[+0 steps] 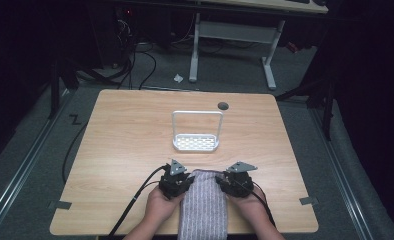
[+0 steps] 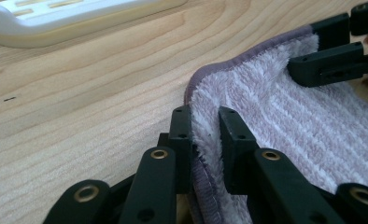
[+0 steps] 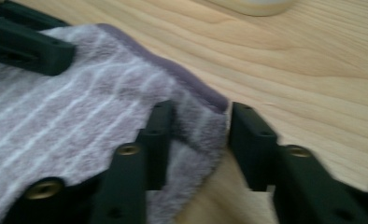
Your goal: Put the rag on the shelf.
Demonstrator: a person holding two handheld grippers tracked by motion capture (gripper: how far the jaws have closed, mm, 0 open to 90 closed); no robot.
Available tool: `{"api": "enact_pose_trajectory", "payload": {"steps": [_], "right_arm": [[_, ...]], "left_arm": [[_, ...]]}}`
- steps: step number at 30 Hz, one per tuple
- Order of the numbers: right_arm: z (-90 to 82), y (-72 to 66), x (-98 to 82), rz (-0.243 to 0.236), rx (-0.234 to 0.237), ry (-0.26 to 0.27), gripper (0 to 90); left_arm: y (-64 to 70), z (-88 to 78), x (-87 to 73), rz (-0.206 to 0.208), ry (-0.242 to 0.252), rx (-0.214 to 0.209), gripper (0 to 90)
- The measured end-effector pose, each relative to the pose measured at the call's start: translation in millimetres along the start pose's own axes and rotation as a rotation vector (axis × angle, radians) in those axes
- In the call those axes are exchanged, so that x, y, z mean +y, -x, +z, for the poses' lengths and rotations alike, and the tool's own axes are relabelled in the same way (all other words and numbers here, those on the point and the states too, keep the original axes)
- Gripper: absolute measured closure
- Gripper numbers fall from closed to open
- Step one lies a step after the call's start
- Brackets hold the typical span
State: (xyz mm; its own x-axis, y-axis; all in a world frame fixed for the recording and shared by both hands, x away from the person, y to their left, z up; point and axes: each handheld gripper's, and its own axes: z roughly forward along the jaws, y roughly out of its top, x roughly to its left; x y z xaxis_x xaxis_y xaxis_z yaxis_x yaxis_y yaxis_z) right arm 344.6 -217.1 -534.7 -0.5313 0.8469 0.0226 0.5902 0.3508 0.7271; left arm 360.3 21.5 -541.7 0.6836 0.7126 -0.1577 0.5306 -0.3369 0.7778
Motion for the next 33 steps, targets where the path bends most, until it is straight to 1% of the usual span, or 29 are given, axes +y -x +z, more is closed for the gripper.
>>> {"api": "enact_pose_trajectory", "payload": {"steps": [2,3,4,5,8,10,12,14,16,17,19,22,25,28,30,33], "right_arm": [[0.6,-2.9,-1.6,-0.016,0.017,0.015,79.5],[0.7,-4.2,-2.2,-0.006,0.024,0.017,82.2],[0.7,-4.7,-2.4,-0.007,0.024,0.019,82.9],[0.5,-6.1,-2.5,-0.018,0.02,0.019,83.4],[-1.1,-8.0,-2.5,-0.03,0.013,0.026,84.5],[-5.1,-10.1,-2.6,-0.031,0.009,0.053,84.7],[-11.9,-12.5,-1.9,-0.033,0.003,0.093,84.7],[-17.8,-14.6,-2.3,-0.033,-0.001,0.127,84.7],[-21.9,-16.8,-3.2,-0.039,-0.009,0.153,84.7],[-24.2,-17.7,-3.5,-0.045,-0.013,0.172,84.7],[-26.1,-19.8,-3.3,-0.055,-0.023,0.186,84.7],[-27.0,-21.2,-1.1,-0.061,-0.024,0.211,84.7],[-28.0,-23.1,0.6,-0.057,-0.02,0.239,84.7],[-28.3,-26.8,2.2,-0.068,-0.026,0.262,84.6],[-29.4,-29.9,4.4,-0.081,-0.033,0.286,84.6],[-31.1,-36.3,9.6,-0.123,-0.041,0.303,84.5]], "left_arm": [[2.0,0.2,0.0,0.014,-0.001,0.011,76.8],[2.4,0.2,0.0,0.019,-0.001,0.012,76.9],[3.4,0.4,0.1,0.033,-0.003,0.005,77.0],[3.8,0.4,-0.1,0.036,-0.003,0.005,77.0],[2.7,-0.8,-0.9,0.021,-0.001,0.002,77.0],[1.9,-2.2,-1.7,0.007,0.008,0.006,77.2],[1.2,-4.5,-2.9,-0.002,0.033,0.001,77.7],[0.1,-8.8,-4.7,-0.017,0.077,-0.01,78.1],[0.8,-11.6,-5.3,-0.019,0.099,-0.013,78.5],[1.1,-12.9,-5.5,-0.022,0.1,-0.014,78.6],[2.0,-16.4,-5.8,-0.033,0.121,-0.014,78.7],[3.7,-24.0,-5.7,-0.038,0.159,0.003,78.8],[5.8,-30.7,-6.8,-0.028,0.193,0.024,79.0],[7.3,-37.2,-7.7,-0.022,0.219,0.041,79.1],[9.0,-42.6,-8.2,-0.008,0.237,0.056,79.1],[10.7,-52.2,-7.6,0.003,0.268,0.08,79.0]]}}
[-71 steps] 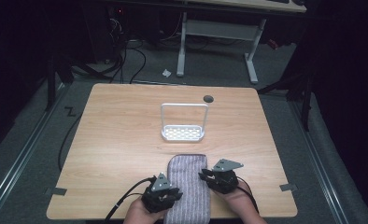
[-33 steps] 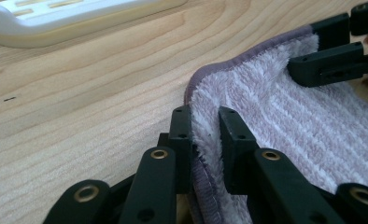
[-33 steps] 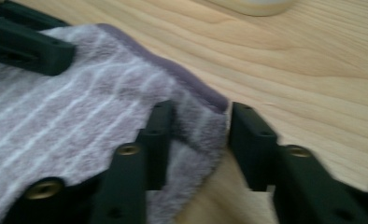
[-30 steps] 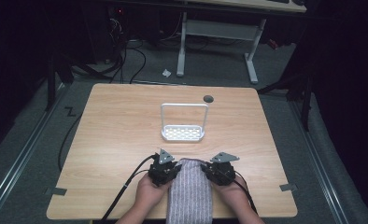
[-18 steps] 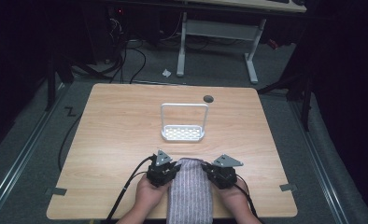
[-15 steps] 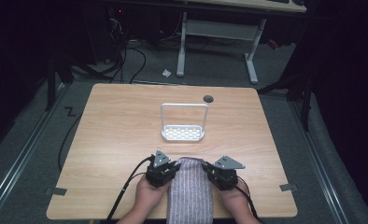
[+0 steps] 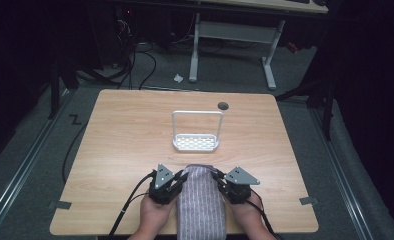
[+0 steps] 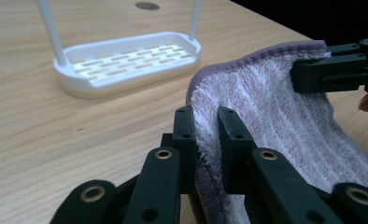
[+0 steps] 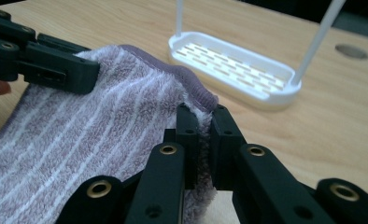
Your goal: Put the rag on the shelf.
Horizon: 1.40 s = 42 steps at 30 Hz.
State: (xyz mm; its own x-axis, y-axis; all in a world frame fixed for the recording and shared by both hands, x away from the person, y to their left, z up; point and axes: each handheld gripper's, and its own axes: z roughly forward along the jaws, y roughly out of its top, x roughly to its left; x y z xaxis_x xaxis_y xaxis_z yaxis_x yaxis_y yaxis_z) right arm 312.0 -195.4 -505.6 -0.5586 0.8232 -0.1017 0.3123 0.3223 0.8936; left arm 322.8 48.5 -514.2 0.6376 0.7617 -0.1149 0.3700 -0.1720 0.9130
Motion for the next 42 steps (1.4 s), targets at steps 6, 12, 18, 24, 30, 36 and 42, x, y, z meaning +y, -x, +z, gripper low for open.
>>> {"api": "enact_pose_trajectory", "payload": {"steps": [6,12,18,24,30,36,42], "right_arm": [[-9.0,-8.0,16.1,-0.011,-0.009,0.081,84.5],[-13.2,-10.5,31.0,-0.027,-0.024,0.132,84.5],[-27.1,-9.1,48.9,-0.034,-0.043,0.207,84.6],[-41.0,-9.4,67.7,-0.033,-0.057,0.28,84.6],[-49.0,-7.3,87.3,-0.028,-0.064,0.347,84.6],[-55.8,-3.9,107.4,-0.034,-0.073,0.395,84.6],[-61.2,0.5,126.1,-0.039,-0.083,0.435,84.6]], "left_arm": [[2.5,-21.3,19.2,0.027,0.089,0.029,79.0],[2.9,-29.6,34.1,0.028,0.128,0.04,79.1],[7.9,-41.1,51.4,0.034,0.184,0.04,79.0],[13.8,-51.9,69.8,0.055,0.239,0.053,79.0],[12.6,-56.9,90.0,0.077,0.285,0.053,79.3],[12.2,-61.9,109.4,0.101,0.33,0.054,79.3],[11.1,-65.3,128.5,0.137,0.371,0.061,79.3]]}}
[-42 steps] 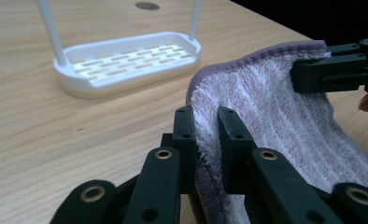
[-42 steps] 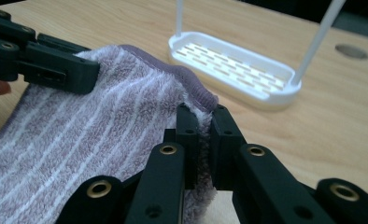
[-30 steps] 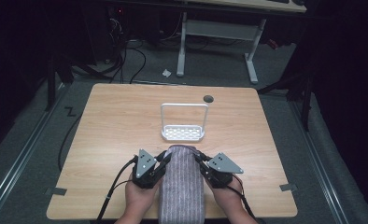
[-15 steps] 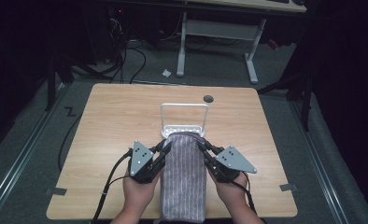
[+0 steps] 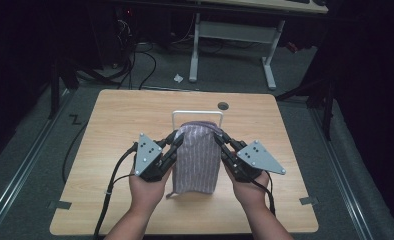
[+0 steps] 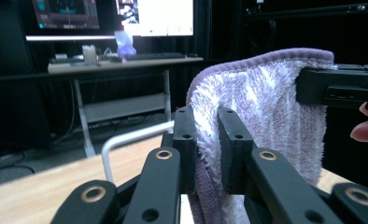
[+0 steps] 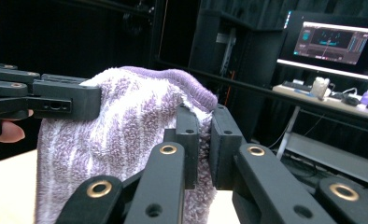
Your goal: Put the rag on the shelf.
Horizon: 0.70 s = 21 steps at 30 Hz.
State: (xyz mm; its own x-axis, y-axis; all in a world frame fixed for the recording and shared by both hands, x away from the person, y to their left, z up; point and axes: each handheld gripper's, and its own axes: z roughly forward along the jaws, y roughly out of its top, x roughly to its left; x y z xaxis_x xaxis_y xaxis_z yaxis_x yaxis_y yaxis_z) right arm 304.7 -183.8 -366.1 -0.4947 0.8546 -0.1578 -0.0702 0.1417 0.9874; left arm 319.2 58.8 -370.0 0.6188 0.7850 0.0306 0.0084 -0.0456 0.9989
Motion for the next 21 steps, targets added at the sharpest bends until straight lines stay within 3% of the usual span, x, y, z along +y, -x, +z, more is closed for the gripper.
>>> {"api": "enact_pose_trajectory", "payload": {"steps": [12,18,21], "right_arm": [[17.0,19.8,18.3,0.021,-0.022,0.006,84.6],[30.6,30.9,21.5,0.035,-0.052,0.001,84.6],[38.4,37.9,24.5,0.05,-0.063,0.003,84.6]], "left_arm": [[-13.5,20.9,18.9,0.017,0.03,-0.005,79.3],[-21.0,41.1,24.6,0.011,0.032,0.011,79.3],[-24.7,51.1,30.0,0.027,0.033,0.026,79.3]]}}
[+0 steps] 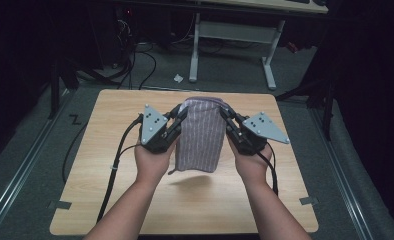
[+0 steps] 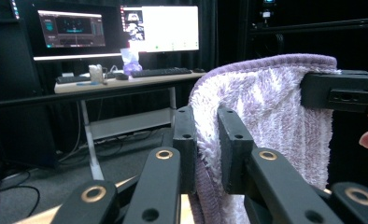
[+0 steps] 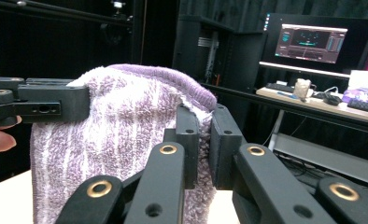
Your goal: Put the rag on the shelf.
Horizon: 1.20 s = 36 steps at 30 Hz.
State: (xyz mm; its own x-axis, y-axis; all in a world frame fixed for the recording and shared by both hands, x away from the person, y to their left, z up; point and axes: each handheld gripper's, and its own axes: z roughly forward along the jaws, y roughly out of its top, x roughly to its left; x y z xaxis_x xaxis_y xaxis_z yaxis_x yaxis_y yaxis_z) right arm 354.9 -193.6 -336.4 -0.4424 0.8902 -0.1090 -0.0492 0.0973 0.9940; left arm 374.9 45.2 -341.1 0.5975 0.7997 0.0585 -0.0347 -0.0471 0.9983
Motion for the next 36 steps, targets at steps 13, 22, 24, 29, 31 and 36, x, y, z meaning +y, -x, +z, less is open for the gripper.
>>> {"api": "enact_pose_trajectory", "payload": {"steps": [13,22,24,29,31,36], "right_arm": [[47.2,19.6,13.9,0.03,-0.023,0.005,84.4],[83.2,34.3,14.6,0.041,-0.04,-0.034,84.1],[88.5,40.3,14.9,0.046,-0.048,-0.045,84.2],[101.1,50.4,11.2,0.022,-0.046,-0.068,84.0],[107.0,53.7,10.1,0.025,-0.044,-0.087,84.1],[120.9,58.5,6.4,0.015,-0.049,-0.12,83.9]], "left_arm": [[-31.0,43.3,10.4,0.005,0.004,0.048,79.3],[-50.7,73.0,8.7,-0.016,-0.039,0.051,79.0],[-52.2,79.3,7.6,-0.016,-0.04,0.049,78.8],[-56.3,91.2,10.5,0.02,-0.089,0.069,78.9],[-56.8,94.2,10.2,0.036,-0.102,0.075,78.9],[-63.8,103.9,8.9,0.028,-0.121,0.094,78.3]]}}
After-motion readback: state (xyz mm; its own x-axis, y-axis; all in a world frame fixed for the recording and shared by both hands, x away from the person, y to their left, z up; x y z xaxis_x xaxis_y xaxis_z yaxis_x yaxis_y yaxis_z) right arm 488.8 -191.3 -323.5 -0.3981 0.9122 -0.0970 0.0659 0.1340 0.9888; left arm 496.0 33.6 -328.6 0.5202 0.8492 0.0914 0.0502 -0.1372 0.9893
